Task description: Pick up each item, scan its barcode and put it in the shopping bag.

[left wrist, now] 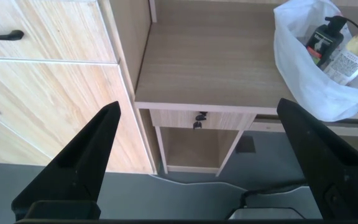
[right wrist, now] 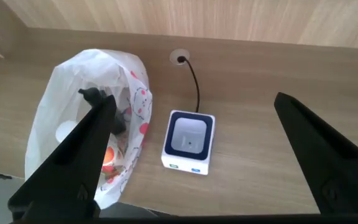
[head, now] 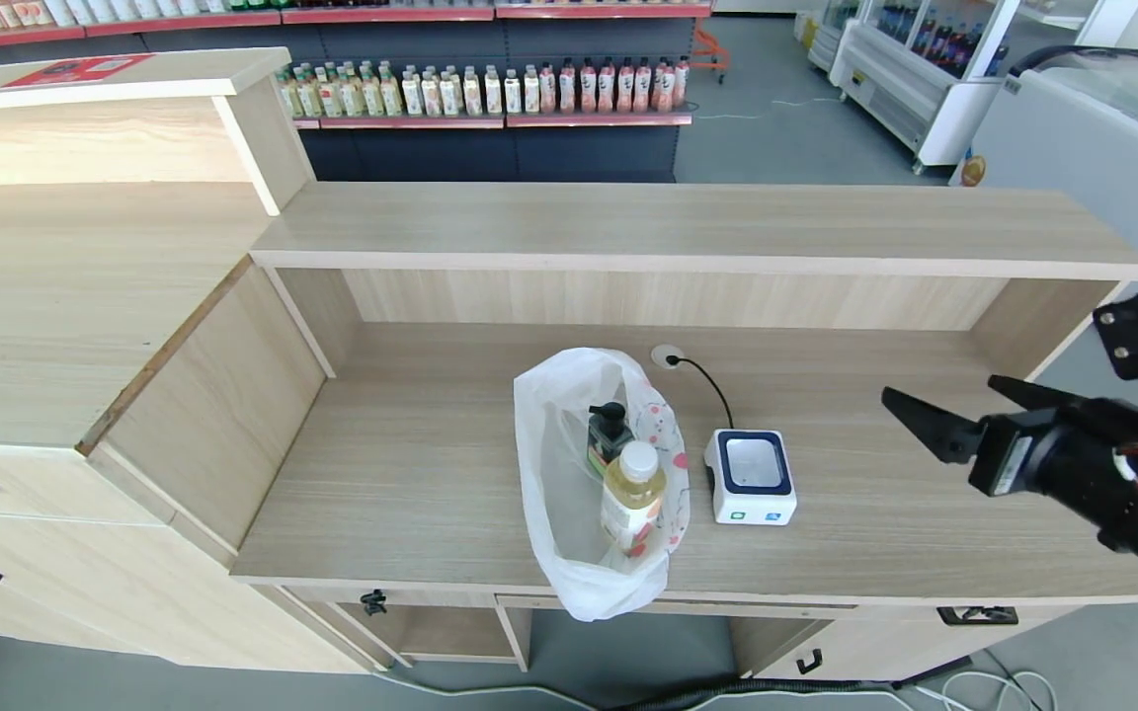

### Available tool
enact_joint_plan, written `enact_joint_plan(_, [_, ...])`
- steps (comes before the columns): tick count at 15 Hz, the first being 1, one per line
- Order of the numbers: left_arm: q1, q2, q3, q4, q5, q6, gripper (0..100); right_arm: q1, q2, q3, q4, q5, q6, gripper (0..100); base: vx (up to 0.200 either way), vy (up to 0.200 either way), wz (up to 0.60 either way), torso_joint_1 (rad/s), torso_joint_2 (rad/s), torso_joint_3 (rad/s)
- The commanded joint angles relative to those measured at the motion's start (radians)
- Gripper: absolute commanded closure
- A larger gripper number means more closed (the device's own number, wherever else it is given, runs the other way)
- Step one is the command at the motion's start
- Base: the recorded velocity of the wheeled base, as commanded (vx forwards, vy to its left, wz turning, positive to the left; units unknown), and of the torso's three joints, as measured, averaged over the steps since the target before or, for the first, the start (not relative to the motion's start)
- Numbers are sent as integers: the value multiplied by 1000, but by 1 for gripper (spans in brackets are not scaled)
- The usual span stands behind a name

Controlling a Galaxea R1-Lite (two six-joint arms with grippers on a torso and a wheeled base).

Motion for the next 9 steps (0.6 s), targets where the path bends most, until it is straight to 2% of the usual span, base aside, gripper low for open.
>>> enact_joint_plan(1, [0,0,0,0,0,0,0,-75,-358,287,71,12,-29,0,0,0,0,0,0,0])
enact_joint_plan(3, [0,0,0,0,-2,0,0,-197,-607,379,245,79,-30,0,0,0,0,0,0,0])
enact_joint_plan(4, [0,0,0,0,0,0,0,-220,-671,379,309,102,-29,0,0,0,0,0,0,0])
enact_joint_plan(5, [0,0,0,0,-2,0,0,-250,-797,379,450,125,-30,0,0,0,0,0,0,0])
enact_joint_plan(7, [0,0,0,0,-2,0,0,-263,-984,379,657,153,-75,0,0,0,0,0,0,0])
enact_joint_plan(9, [0,0,0,0,0,0,0,-266,-1127,379,772,153,-89,0,0,0,0,0,0,0])
